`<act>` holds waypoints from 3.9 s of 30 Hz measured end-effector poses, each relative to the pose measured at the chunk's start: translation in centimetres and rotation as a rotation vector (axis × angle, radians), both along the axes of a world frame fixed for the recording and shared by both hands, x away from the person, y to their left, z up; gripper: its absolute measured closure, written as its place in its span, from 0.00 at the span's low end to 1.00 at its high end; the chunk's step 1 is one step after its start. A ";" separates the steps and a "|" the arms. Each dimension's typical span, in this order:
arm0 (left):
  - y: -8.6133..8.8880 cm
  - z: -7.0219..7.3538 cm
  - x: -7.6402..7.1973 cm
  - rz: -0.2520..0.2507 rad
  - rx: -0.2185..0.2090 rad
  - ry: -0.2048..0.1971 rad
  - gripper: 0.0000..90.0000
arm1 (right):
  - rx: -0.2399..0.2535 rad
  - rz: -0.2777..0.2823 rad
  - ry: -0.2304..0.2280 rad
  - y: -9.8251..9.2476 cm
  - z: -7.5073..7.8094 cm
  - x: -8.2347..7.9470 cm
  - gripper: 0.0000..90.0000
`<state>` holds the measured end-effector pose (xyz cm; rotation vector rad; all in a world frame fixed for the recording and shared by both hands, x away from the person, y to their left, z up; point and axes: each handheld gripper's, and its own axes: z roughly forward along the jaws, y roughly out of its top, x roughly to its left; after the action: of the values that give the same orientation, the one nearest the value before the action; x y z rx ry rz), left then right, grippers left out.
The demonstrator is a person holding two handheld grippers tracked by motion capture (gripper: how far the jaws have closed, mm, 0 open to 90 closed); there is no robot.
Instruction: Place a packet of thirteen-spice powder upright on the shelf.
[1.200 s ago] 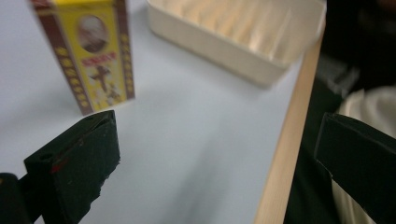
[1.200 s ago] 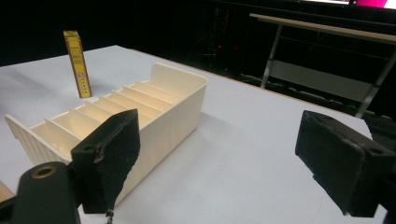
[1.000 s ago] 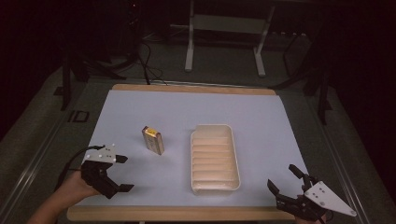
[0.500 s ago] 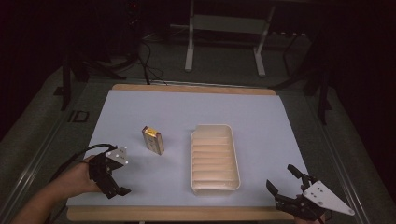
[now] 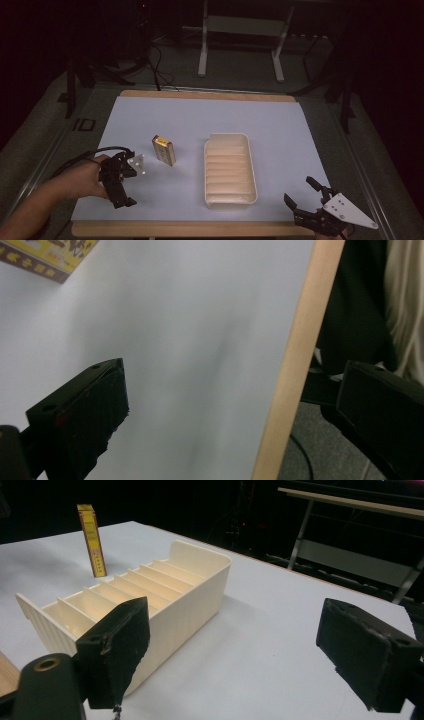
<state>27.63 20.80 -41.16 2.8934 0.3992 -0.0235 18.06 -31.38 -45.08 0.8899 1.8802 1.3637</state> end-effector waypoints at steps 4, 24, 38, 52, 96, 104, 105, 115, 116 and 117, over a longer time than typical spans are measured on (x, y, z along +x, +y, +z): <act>-0.5 0.9 0.2 -0.006 0.005 0.006 0.00 | -0.002 0.002 -0.001 0.0 0.0 0.0 0.15; -4.3 4.8 2.2 -0.101 0.063 0.046 0.00 | -0.005 0.018 -0.010 0.0 0.1 -0.1 0.15; -6.1 7.6 5.6 -0.137 0.062 0.026 0.00 | -0.010 0.033 -0.004 0.0 0.0 0.0 0.15; -6.6 8.2 10.0 -0.113 0.075 -0.008 0.00 | -0.004 0.048 -0.001 -0.1 -0.1 0.0 0.15; -7.3 -0.8 14.9 -0.244 0.174 0.011 0.75 | -0.021 0.077 0.008 0.0 -0.1 0.1 0.16; -7.5 0.4 15.1 -0.205 0.145 0.013 0.76 | -0.021 0.078 0.009 0.0 0.0 0.1 0.16; -7.5 0.6 15.2 -0.197 0.141 0.015 0.75 | -0.022 0.079 0.010 0.0 0.0 0.1 0.16; -8.8 2.1 14.9 -0.114 0.113 0.098 0.75 | -0.028 0.077 0.015 0.0 -0.1 0.1 0.16; -9.0 2.2 14.8 -0.108 0.110 0.100 0.75 | -0.027 0.076 0.016 0.0 -0.1 0.1 0.16; -9.1 2.5 14.7 -0.098 0.106 0.099 0.75 | -0.026 0.075 0.017 -0.1 -0.1 0.1 0.16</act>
<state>42.34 11.69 -38.70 3.0229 0.2832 -0.1673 18.15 -31.46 -45.13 0.8284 1.9574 1.3764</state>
